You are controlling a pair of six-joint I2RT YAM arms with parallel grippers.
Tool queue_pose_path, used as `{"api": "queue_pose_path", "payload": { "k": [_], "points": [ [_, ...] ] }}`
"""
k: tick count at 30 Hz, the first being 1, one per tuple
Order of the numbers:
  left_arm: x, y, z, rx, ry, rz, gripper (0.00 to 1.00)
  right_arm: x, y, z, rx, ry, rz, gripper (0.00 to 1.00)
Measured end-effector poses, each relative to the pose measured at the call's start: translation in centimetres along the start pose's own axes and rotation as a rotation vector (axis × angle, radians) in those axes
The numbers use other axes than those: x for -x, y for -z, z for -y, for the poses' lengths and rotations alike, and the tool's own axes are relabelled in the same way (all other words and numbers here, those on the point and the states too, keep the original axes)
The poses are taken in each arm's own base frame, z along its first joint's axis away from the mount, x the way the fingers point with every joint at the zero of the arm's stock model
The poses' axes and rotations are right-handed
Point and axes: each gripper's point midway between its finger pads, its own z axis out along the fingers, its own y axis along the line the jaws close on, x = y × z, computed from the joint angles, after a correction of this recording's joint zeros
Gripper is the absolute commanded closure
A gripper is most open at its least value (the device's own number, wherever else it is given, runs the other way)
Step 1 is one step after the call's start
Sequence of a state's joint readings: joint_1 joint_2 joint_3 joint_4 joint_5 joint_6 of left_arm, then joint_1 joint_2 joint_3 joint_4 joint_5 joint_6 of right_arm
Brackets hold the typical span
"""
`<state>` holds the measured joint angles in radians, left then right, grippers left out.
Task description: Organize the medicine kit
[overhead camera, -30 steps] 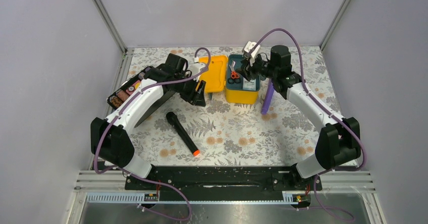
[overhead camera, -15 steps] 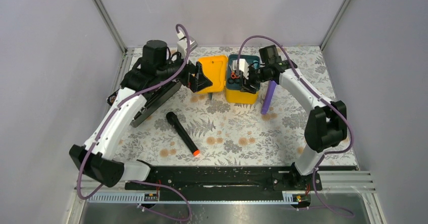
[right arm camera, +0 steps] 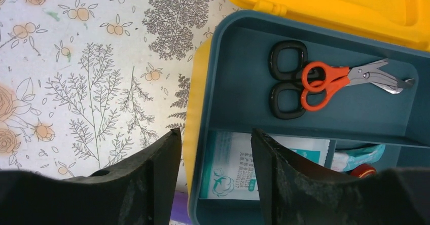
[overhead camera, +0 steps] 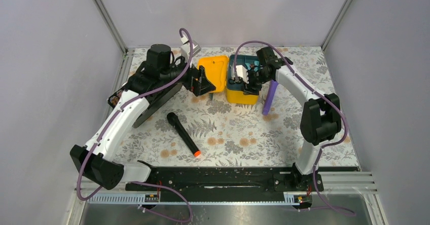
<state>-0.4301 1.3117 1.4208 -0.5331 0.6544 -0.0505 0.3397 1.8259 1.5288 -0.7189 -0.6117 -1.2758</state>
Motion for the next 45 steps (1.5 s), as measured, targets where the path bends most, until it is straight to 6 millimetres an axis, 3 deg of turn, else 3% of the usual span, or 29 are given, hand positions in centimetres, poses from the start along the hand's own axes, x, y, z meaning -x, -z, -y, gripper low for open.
{"api": "queue_pose_path", "payload": {
  "k": [5, 9, 13, 18, 25, 34, 39, 45],
  "points": [
    [-1.0, -0.1, -0.3, 0.014, 0.011, -0.028, 0.01, -0.3, -0.3, 0.5, 0.002, 0.02, -0.012, 0.58],
    [-2.3, -0.2, -1.7, 0.085, 0.029, -0.055, 0.01, -0.3, -0.4, 0.1, 0.016, 0.023, -0.019, 0.75],
    [-4.6, -0.2, -2.6, 0.123, 0.057, -0.116, 0.01, -0.2, -0.7, -0.5, 0.038, 0.038, -0.025, 0.99],
    [-4.9, -0.3, -2.6, 0.12, 0.056, -0.123, 0.01, 0.0, -0.5, -1.6, 0.035, 0.035, -0.024, 1.0],
    [-4.2, -2.1, -3.3, 0.128, 0.11, -0.13, 0.01, 0.3, 0.6, -6.0, 0.057, -0.025, -0.025, 1.0],
    [-6.1, -3.3, -3.4, 0.202, 0.087, -0.204, 0.01, 0.0, 2.6, -11.3, 0.033, -0.202, -0.021, 1.0],
    [-9.1, -3.1, -3.7, 0.238, 0.086, -0.276, 0.01, 0.0, 3.5, -14.3, 0.023, -0.24, -0.01, 1.0],
    [-16.0, -2.5, -4.7, 0.307, 0.138, -0.426, 0.01, -0.1, 4.3, -16.4, 0.012, -0.251, 0.0, 1.0]
  ]
}}
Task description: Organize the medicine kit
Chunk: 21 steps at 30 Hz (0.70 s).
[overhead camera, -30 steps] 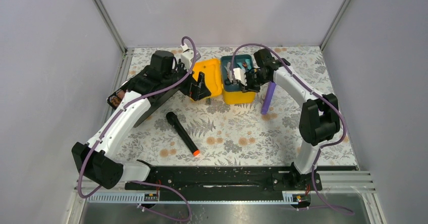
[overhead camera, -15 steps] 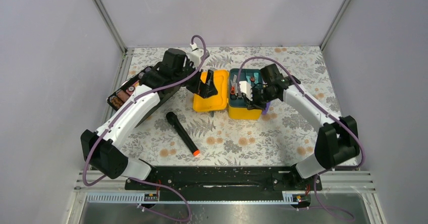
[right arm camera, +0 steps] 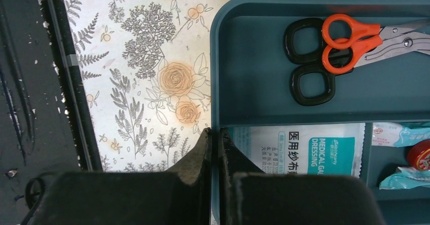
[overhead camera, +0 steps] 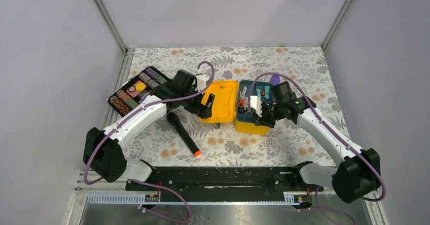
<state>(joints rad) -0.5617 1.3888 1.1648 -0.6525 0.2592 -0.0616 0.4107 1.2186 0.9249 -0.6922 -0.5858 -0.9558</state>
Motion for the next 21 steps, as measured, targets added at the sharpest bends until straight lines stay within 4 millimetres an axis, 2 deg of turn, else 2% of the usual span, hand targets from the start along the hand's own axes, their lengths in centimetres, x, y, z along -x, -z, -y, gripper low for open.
{"api": "queue_pose_path", "payload": {
  "k": [3, 5, 8, 16, 21],
  "points": [
    [-2.4, -1.0, -0.2, 0.024, 0.001, -0.055, 0.01, -0.3, 0.3, -0.8, 0.003, -0.003, -0.002, 1.0],
    [-2.9, -1.5, -0.2, 0.027, -0.003, -0.057, 0.01, -0.5, 0.5, -1.3, 0.007, -0.005, -0.006, 0.99],
    [-2.7, -2.3, -0.2, 0.022, -0.01, -0.027, 0.01, -0.8, 0.8, -1.8, 0.005, 0.003, -0.005, 0.95],
    [-1.8, -4.0, 0.2, -0.033, -0.016, 0.036, 0.01, -1.2, 1.1, -2.5, -0.003, 0.016, -0.004, 0.95],
    [-2.8, -5.0, 0.2, -0.064, -0.013, 0.015, 0.01, -1.3, 1.2, -2.6, -0.01, 0.021, -0.008, 0.95]
  ]
}}
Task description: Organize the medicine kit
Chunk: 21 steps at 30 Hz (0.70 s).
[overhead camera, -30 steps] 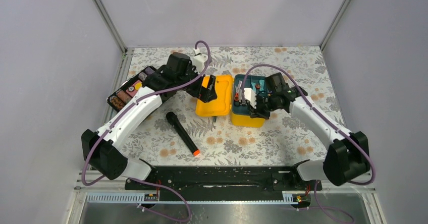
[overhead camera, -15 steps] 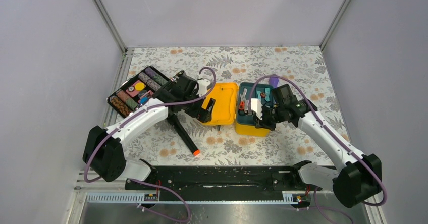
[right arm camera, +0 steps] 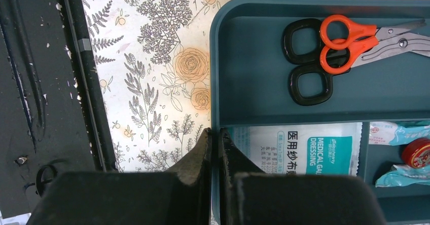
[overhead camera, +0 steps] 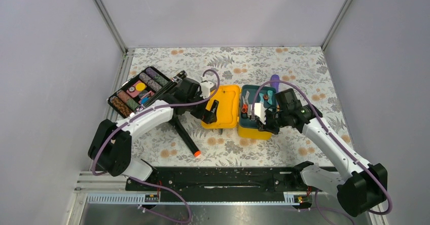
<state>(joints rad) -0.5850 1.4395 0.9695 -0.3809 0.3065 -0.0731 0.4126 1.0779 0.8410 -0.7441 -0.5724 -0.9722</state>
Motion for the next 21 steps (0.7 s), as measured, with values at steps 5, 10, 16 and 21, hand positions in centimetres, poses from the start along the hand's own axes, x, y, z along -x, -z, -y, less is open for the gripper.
{"api": "queue_pose_path", "payload": {
  "k": [5, 10, 16, 21],
  "points": [
    [-0.9, -1.3, -0.4, -0.003, 0.005, -0.035, 0.01, -0.2, 0.1, -0.1, -0.01, 0.007, -0.004, 0.95],
    [-1.6, -1.9, 0.5, -0.083, -0.008, -0.037, 0.01, -0.3, 0.2, -0.2, -0.019, 0.013, -0.004, 0.95],
    [-2.7, -1.0, 1.8, -0.228, -0.057, -0.011, 0.02, -0.6, 0.4, -0.4, -0.014, 0.013, -0.015, 0.95],
    [-1.7, 1.0, 2.5, -0.272, -0.12, 0.046, 0.02, -0.8, 0.6, -0.5, -0.003, 0.006, -0.039, 0.94]
  ]
}}
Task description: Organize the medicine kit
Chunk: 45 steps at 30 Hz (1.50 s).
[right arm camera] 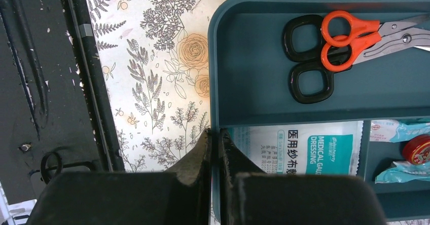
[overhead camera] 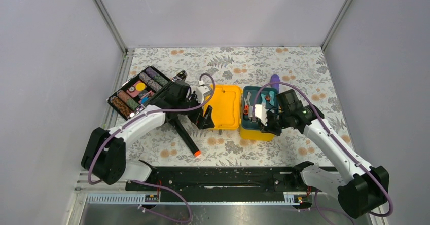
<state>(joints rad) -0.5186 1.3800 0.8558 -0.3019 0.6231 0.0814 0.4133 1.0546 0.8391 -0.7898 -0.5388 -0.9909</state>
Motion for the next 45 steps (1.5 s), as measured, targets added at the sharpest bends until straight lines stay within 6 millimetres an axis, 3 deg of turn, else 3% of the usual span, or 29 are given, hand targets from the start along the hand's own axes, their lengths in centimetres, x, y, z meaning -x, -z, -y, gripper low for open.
{"api": "queue_pose_path", "payload": {
  "k": [4, 20, 25, 28, 33, 37, 45],
  "points": [
    [1.1, 1.1, 0.3, -0.001, -0.023, 0.021, 0.01, -0.1, 0.0, 0.0, 0.008, -0.007, -0.011, 0.92],
    [10.3, 4.6, 3.0, -0.065, -0.186, 0.207, 0.01, 0.1, -0.5, 0.6, 0.027, -0.126, -0.039, 0.93],
    [11.0, 4.1, 5.3, -0.189, -0.203, 0.228, 0.01, 1.8, -1.6, 1.8, 0.036, -0.12, -0.004, 0.93],
    [10.5, 3.2, 5.9, -0.241, -0.175, 0.204, 0.01, 3.0, -2.6, 2.7, 0.035, -0.108, 0.023, 0.69],
    [10.6, 2.2, 6.1, -0.274, -0.153, 0.201, 0.01, 2.8, -3.2, 3.1, 0.035, -0.179, -0.005, 0.47],
    [11.2, 1.6, 7.0, -0.294, -0.165, 0.204, 0.01, 3.1, -1.0, 3.2, 0.004, -0.226, -0.011, 0.39],
    [14.4, 0.5, 9.2, -0.319, -0.246, 0.227, 0.01, 3.4, 7.3, 3.1, -0.143, -0.407, 0.103, 0.27]
  ]
}}
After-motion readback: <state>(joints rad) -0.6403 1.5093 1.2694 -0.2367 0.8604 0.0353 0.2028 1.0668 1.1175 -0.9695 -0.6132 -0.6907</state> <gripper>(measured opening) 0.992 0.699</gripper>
